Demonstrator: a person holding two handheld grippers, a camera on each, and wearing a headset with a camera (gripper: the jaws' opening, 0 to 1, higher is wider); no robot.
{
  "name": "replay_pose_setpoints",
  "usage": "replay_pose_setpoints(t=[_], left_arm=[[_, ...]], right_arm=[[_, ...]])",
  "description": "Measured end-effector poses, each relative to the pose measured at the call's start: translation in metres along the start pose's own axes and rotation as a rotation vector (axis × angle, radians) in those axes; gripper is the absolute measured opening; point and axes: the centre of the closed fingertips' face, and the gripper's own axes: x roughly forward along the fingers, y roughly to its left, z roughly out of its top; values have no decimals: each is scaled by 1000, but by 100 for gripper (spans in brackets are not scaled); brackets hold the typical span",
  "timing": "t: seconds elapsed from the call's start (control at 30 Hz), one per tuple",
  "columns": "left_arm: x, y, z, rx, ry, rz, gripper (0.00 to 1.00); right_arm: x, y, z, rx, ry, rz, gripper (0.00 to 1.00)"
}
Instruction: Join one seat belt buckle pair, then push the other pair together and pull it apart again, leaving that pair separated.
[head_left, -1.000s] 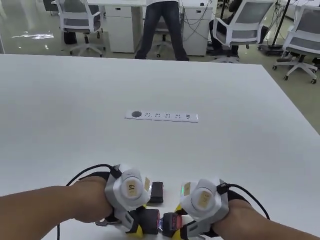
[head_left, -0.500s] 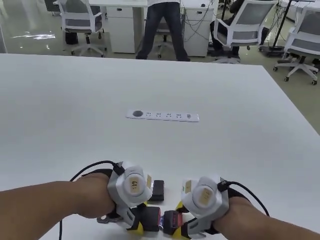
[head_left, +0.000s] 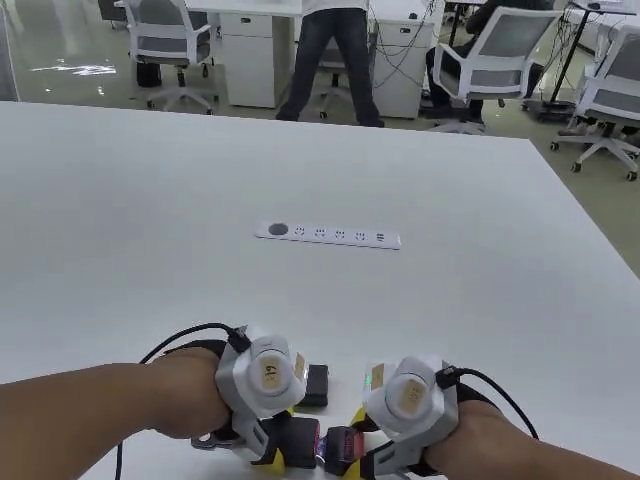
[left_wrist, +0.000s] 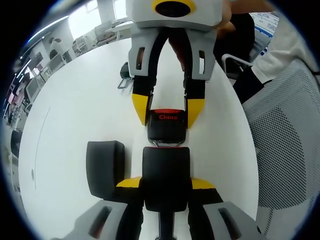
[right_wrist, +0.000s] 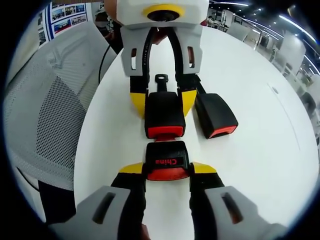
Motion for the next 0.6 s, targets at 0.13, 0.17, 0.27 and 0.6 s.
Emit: replay_pose_setpoints(t=[0.13,0.17,0.27,0.6], left_arm=[[0,0,0,-1,5,2,34],[0,0,0,-2,4,2,35],[0,1,0,-13,3,5,35],[-9,2,-1,-118,-18,19,35]], right_arm=[[0,0,0,-1,8,8,32],[0,0,0,0,7,6,32],[0,3,0,-1,14,-7,33],[-8,0,2,9,10,-53,36]])
